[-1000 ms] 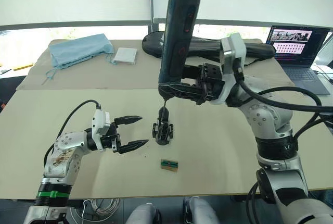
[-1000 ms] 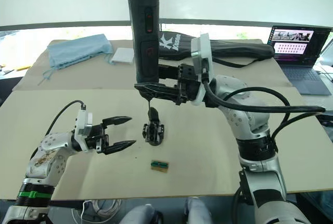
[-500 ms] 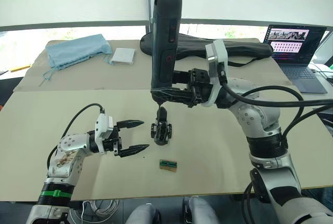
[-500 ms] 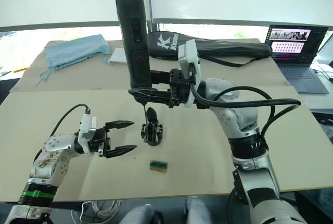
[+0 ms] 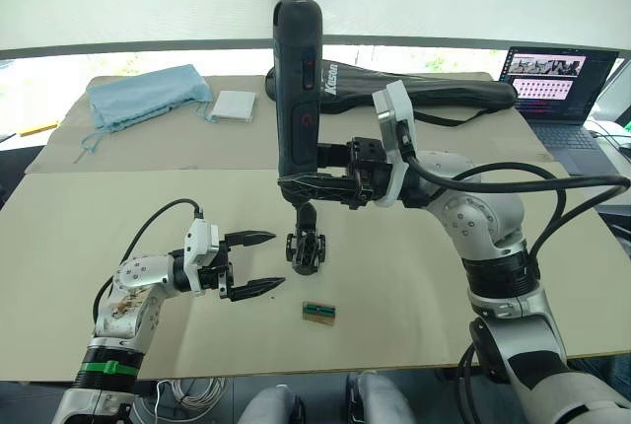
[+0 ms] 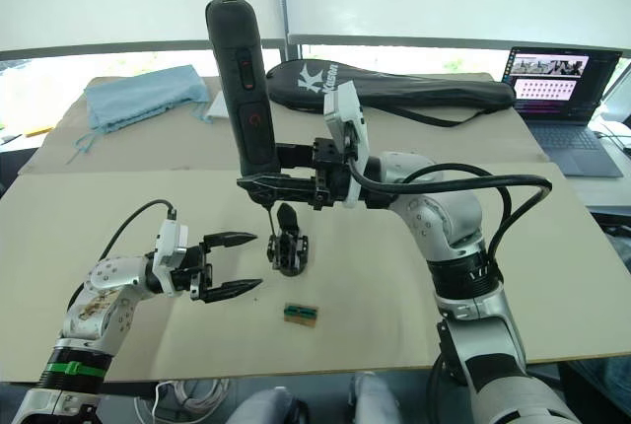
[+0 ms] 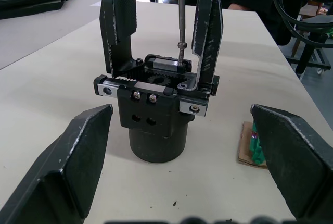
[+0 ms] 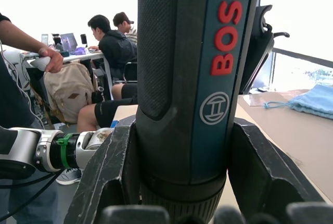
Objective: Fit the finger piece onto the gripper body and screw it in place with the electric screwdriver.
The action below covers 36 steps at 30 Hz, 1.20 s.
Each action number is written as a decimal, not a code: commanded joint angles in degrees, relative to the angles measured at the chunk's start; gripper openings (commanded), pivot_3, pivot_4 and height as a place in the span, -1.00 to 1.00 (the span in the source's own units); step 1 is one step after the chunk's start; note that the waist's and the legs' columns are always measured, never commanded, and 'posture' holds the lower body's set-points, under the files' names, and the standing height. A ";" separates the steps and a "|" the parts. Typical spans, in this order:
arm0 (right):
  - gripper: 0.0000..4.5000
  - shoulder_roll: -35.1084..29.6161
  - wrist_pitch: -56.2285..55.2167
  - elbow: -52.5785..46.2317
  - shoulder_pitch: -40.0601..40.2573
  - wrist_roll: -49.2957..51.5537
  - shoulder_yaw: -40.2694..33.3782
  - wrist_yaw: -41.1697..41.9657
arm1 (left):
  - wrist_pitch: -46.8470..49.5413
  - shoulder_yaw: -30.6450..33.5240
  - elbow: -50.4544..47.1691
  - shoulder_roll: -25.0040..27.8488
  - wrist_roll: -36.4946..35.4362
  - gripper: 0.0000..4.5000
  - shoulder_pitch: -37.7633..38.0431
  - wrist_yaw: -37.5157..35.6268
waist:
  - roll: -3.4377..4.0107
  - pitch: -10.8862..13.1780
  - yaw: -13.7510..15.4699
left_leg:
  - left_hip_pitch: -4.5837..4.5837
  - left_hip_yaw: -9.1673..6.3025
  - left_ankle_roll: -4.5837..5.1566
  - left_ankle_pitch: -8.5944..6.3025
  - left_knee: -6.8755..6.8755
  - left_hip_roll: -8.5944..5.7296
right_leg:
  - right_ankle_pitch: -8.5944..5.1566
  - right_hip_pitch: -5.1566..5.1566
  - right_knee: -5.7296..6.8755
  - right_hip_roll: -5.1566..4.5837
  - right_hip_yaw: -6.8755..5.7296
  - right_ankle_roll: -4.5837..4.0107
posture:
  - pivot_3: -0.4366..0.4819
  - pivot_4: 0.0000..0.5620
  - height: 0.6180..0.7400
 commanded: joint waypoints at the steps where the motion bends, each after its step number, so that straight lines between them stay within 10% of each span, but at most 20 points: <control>1: -0.14 0.59 -0.58 -2.45 -0.81 0.37 -0.76 -0.50 | -1.47 0.23 -0.32 -0.10 0.29 1.00 0.17 -0.03 | 0.00 0.00 -0.01 | 0.00 0.00 0.00 0.00 0.00 0.00 | 0.00 0.00 0.00 0.00 0.00 0.00 | -0.05 -0.47 1.00; 36: -0.14 -0.16 -0.05 -1.37 -0.28 -1.39 0.55 0.99 | -1.57 -0.57 -1.81 -0.28 0.54 1.00 1.61 1.42 | 0.00 0.00 0.00 | 0.00 0.00 0.00 0.00 0.00 0.00 | 0.00 0.00 0.01 -0.01 0.06 0.00 | -0.05 -0.47 1.00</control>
